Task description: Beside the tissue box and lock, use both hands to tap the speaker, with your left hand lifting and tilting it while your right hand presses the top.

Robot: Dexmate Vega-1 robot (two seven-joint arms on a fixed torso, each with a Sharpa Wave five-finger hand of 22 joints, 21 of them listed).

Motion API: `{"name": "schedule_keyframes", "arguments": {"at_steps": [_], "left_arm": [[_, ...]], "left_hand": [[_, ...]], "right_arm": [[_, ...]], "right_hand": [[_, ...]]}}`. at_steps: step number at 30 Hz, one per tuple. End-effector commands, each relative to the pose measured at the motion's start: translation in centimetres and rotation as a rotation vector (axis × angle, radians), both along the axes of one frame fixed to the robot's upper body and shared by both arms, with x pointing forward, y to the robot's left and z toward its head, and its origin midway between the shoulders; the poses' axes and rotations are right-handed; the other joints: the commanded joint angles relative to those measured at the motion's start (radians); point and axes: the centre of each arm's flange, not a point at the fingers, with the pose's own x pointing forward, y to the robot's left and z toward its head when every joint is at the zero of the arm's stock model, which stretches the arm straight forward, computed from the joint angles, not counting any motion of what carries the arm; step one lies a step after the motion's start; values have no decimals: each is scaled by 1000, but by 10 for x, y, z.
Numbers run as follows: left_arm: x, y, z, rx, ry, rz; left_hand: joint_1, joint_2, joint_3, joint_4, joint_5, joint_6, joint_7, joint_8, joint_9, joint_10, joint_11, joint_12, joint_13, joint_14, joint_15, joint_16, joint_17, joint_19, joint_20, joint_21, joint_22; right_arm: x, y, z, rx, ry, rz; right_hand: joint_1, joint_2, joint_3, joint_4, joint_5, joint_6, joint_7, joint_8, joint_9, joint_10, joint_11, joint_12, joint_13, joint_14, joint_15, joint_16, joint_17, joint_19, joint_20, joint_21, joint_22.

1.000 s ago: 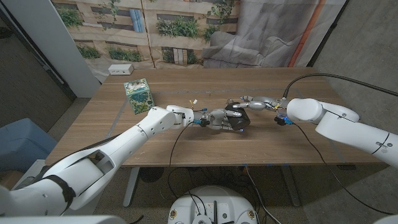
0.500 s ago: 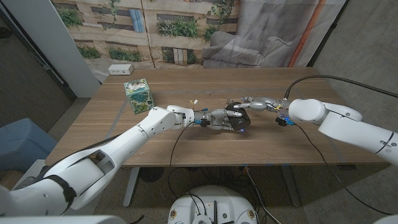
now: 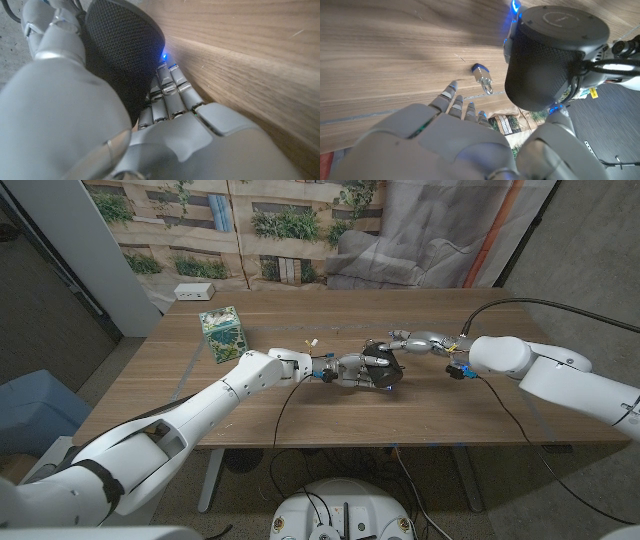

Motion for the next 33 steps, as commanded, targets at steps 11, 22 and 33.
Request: {"name": "schedule_keyframes", "arguments": {"at_steps": [11,22,33], "left_arm": [[4,4,4,0,-29,23],[7,12,20,11,-104,57],[4,18,34,73,-205,74]], "left_hand": [[25,279,109,-13,5,236,-137,119,2,296,-261,4,53,135,-247,6,136,15,-107,10,1],[23,277,110,-13,5,239,-135,117,2,299,-260,3,57,136,-247,4,139,15,-107,14,1],[24,276,112,-14,5,240,-135,115,2,300,-261,0,59,138,-248,3,141,14,-108,17,1]], "right_arm": [[-13,-5,20,57,-64,26],[-18,-15,22,133,-93,31],[-17,-23,18,205,-142,9]], "right_hand": [[-15,-5,-3,3,-3,6,-1,7,6,2,-1,6,2,-1,-2,3,4,2,-2,6,3],[-23,-3,-6,7,-2,12,0,7,6,6,3,7,2,2,-3,5,5,3,-2,6,3],[-32,3,-8,12,-2,22,-2,9,5,17,3,10,2,6,-6,8,7,7,-4,7,3]]}}
